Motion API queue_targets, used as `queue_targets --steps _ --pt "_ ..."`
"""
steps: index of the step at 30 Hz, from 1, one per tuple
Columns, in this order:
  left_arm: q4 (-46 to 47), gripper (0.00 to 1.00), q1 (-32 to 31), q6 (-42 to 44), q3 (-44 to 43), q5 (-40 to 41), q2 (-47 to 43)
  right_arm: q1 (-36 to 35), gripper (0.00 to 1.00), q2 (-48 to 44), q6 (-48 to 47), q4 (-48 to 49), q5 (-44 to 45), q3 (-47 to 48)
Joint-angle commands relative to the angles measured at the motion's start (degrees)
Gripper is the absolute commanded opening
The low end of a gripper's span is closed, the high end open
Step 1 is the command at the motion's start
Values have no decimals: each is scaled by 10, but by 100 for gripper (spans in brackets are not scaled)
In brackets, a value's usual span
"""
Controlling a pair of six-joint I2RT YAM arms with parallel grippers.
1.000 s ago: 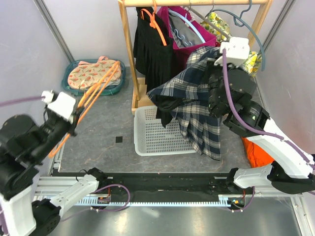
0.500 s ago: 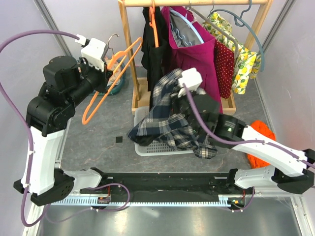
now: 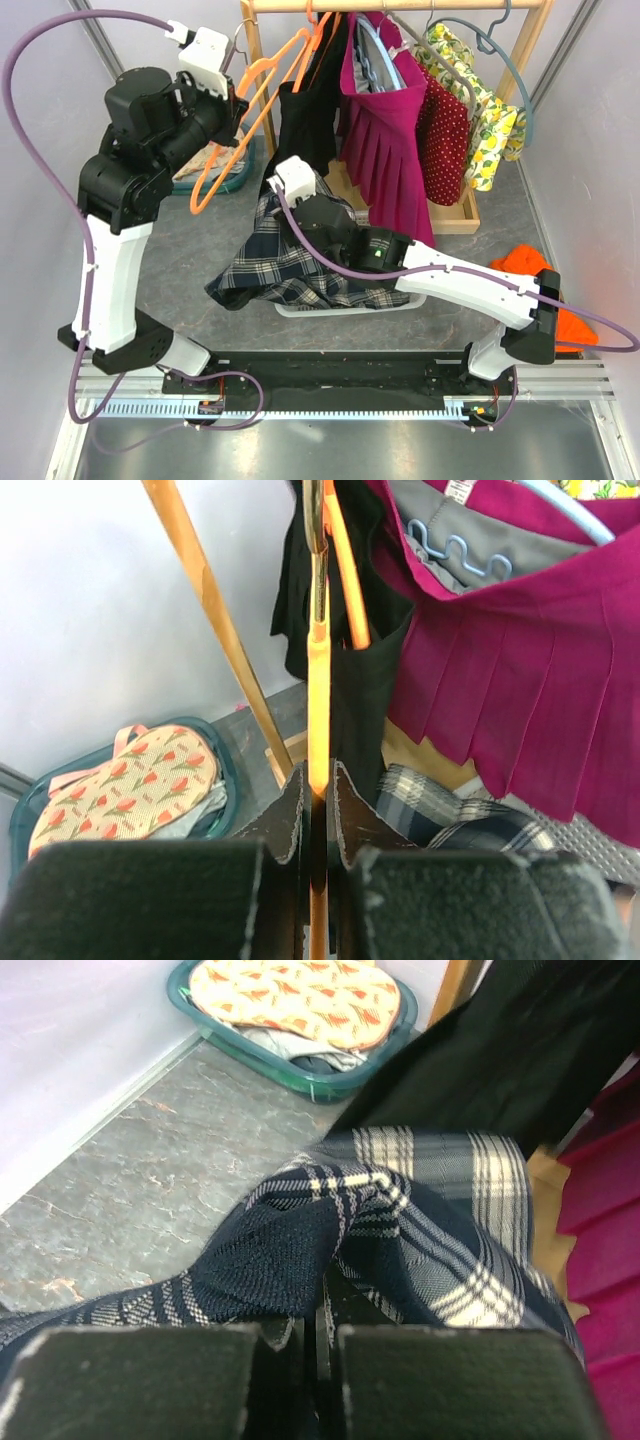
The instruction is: Remove the skirt from the hanger
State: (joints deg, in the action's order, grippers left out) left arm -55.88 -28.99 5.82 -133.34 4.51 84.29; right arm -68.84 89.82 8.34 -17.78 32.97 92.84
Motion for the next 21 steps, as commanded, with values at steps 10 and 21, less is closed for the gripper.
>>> queue_targets --steps 10,21 --pt "99 2 1 -1 -50 44 88 112 0 -90 117 48 163 -236" --pt "120 2 22 6 -4 72 90 118 0 -139 238 -51 246 -370"
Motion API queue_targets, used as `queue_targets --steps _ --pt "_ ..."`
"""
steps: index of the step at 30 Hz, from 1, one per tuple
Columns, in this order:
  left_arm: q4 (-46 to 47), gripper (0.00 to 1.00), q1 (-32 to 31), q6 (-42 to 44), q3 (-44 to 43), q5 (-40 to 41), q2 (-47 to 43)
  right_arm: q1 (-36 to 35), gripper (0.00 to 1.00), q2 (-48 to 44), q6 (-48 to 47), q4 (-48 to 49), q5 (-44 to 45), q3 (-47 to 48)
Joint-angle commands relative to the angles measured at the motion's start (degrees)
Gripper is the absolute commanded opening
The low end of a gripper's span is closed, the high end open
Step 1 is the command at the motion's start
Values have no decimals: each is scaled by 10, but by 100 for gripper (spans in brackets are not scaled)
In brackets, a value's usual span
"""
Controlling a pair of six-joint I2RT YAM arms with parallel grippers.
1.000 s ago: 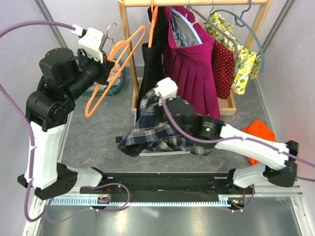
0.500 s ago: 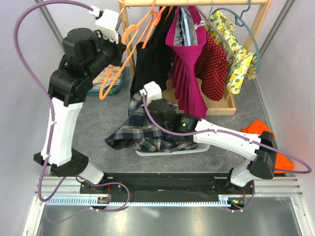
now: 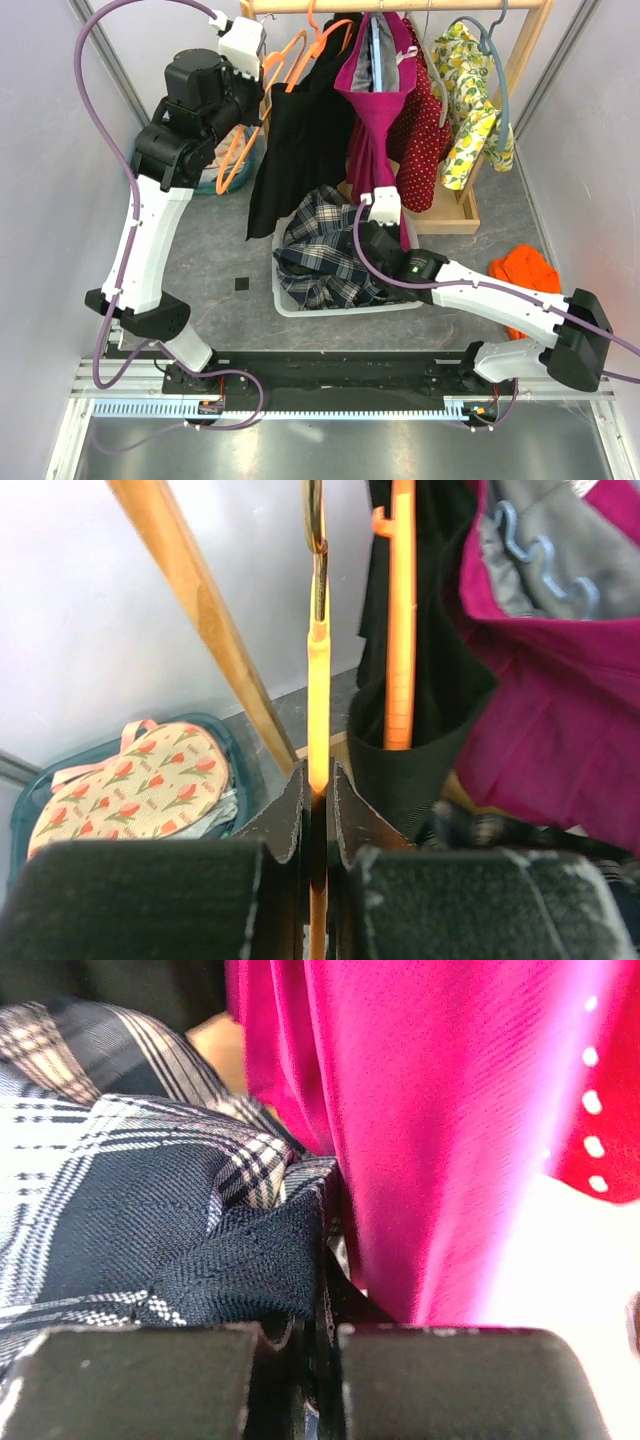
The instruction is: Remove the skirt from the hanger
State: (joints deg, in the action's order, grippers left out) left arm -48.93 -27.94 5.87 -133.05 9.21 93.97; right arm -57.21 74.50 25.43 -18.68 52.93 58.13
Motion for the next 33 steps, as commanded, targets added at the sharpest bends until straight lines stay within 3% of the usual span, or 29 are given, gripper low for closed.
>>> queue_targets --steps 1,8,10,23,33 --pt "53 2 14 5 -12 28 4 3 0 26 80 -54 51 -22" --pt "63 2 23 6 -107 24 74 7 0 188 285 -247 82 35" --pt "73 2 24 5 -114 17 83 3 0 188 320 -268 75 24" --pt "121 2 45 5 -171 32 172 -63 0 -29 321 -159 36 -126" --pt "123 2 49 7 -158 49 205 -124 0 -123 316 -144 37 -137"
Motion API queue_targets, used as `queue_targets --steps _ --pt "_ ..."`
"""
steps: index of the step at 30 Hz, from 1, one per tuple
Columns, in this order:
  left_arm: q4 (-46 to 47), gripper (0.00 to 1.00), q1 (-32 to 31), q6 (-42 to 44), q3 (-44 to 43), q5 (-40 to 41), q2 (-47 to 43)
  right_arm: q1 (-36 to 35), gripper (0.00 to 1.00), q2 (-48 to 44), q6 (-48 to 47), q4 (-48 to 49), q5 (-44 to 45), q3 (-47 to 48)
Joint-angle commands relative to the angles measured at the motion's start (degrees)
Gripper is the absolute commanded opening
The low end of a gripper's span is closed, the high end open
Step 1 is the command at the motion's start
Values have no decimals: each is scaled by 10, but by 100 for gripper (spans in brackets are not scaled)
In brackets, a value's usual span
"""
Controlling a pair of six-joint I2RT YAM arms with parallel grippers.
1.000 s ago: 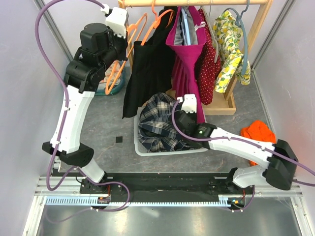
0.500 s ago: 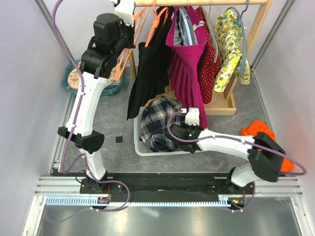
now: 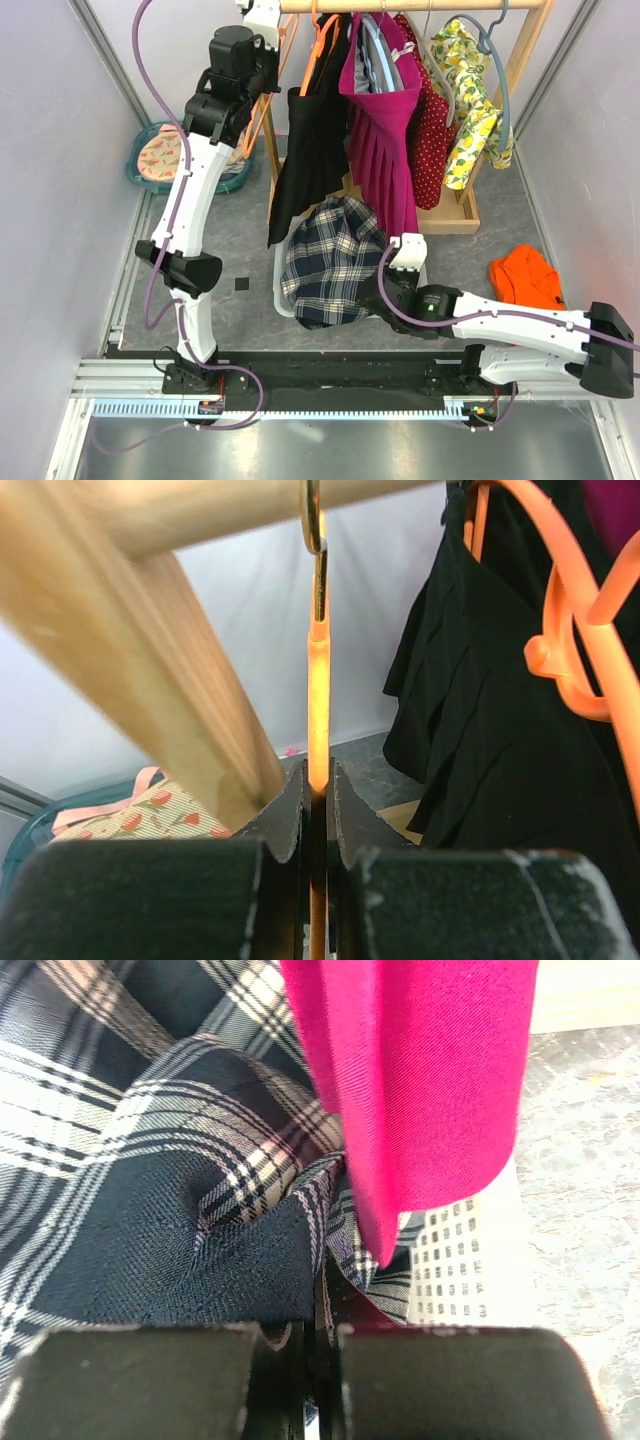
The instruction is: Remove the skirt from the hanger
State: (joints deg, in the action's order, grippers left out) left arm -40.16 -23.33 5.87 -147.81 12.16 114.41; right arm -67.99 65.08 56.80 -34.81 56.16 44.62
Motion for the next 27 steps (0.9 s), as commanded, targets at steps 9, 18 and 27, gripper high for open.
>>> queue_targets --steps 9,18,27 --pt "12 60 3 6 58 -7 -63 -18 23 -55 -19 -19 44 31" --pt "17 99 3 -2 106 -32 -173 -18 54 -110 -69 -39 87 112" --pt "40 100 2 -16 171 -64 -305 -17 56 -38 -265 133 -58 224"
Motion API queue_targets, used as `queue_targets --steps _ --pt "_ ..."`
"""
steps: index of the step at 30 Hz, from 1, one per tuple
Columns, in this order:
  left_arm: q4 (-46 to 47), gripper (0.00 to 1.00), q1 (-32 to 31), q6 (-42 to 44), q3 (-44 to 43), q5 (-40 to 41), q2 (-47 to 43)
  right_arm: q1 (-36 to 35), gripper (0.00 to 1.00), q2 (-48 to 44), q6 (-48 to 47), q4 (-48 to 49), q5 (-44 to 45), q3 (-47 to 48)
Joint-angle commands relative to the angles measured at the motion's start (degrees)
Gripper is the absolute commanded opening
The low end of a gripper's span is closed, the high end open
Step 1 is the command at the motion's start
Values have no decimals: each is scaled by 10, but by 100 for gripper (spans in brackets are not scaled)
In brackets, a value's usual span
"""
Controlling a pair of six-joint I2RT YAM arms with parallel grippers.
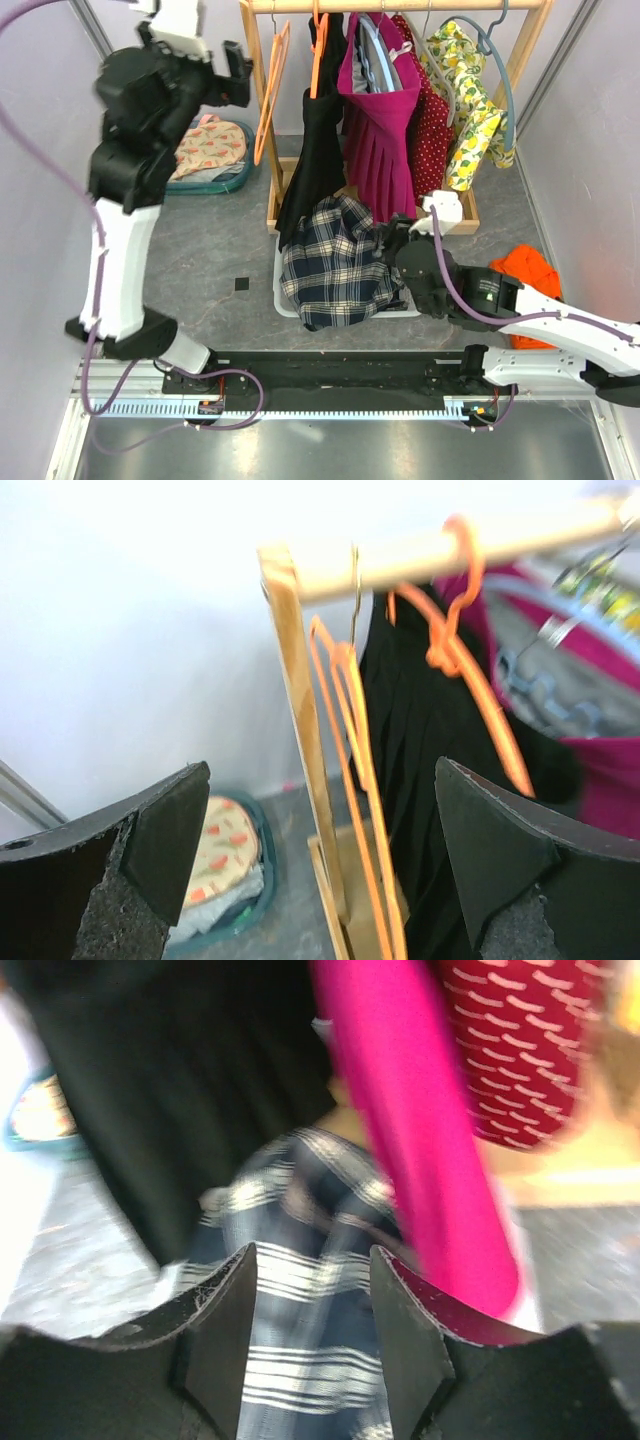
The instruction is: Remove the skirt from the hanger
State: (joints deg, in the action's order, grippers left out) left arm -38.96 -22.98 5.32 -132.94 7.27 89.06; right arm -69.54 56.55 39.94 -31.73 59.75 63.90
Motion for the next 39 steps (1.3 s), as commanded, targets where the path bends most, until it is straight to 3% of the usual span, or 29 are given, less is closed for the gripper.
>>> queue_targets --steps 1,7,10,14,17,18,21,22,30,39 --pt "28 100 0 -15 36 -29 -71 -2 58 75 -106 125 -157 27" --pt "24 99 -1 -36 74 -67 -113 28 61 221 -145 183 -155 48" --pt "19 99 -1 -38 87 -71 -120 93 61 244 -145 233 -193 23" --pt "5 100 -3 -69 94 -131 -128 128 61 251 -146 262 -224 2" --pt "2 100 -11 -107 90 -187 -114 129 44 250 -143 261 -236 -17" --pt "2 100 -14 -120 88 -207 -108 128 29 247 -128 259 -249 -33" --pt "8 100 -29 -133 57 -226 -70 128 4 216 -89 257 -292 -86" --pt "11 99 -43 -131 46 -225 -57 128 1 206 -75 258 -304 -101" --pt "33 100 -109 -86 -61 -134 69 78 1 142 -3 247 -320 -232" --pt "67 100 -111 -54 -108 6 177 68 3 134 6 226 -287 -253"
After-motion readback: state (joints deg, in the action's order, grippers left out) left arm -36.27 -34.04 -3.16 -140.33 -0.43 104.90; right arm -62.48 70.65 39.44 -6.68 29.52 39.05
